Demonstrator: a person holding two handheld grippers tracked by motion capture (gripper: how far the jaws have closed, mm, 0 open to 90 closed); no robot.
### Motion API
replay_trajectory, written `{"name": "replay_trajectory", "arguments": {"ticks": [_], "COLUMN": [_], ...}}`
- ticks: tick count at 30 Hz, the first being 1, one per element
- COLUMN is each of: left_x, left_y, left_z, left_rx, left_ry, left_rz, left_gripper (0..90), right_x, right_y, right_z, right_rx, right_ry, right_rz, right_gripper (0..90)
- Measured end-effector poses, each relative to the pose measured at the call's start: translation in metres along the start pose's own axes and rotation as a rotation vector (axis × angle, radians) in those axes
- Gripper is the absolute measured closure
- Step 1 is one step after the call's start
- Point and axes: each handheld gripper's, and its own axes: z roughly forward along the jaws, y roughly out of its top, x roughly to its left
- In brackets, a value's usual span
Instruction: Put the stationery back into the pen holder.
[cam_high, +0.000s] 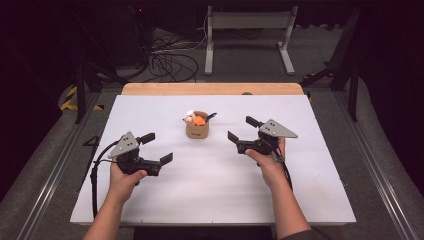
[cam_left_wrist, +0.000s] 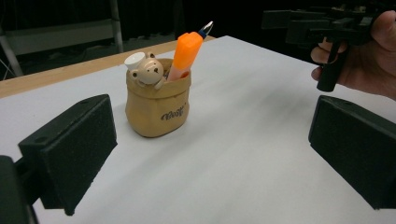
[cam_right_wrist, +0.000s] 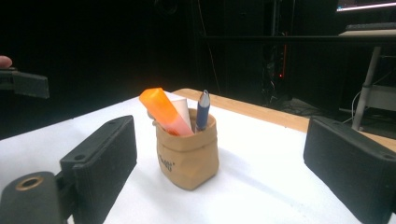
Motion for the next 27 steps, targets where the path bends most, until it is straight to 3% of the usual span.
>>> {"name": "replay_trajectory", "arguments": {"ticks": [9, 27], "left_x": [0.0, 0.002], "left_y": [0.0, -0.001], "left_z": [-0.001, -0.005], "left_rx": [-0.005, -0.003], "left_ry": [0.002, 0.006], "left_rz": [0.001, -0.004], "left_gripper": [1.6, 1.6], "right_x": [-0.004, -0.006], "right_y": [-0.012, -0.01], "right_z": [-0.019, -0.053], "right_rx": [0.032, -0.002], "right_ry": [-0.009, -0.021], "right_rz": [0.003, 0.02], "right_gripper": [9.1, 8.5]}}
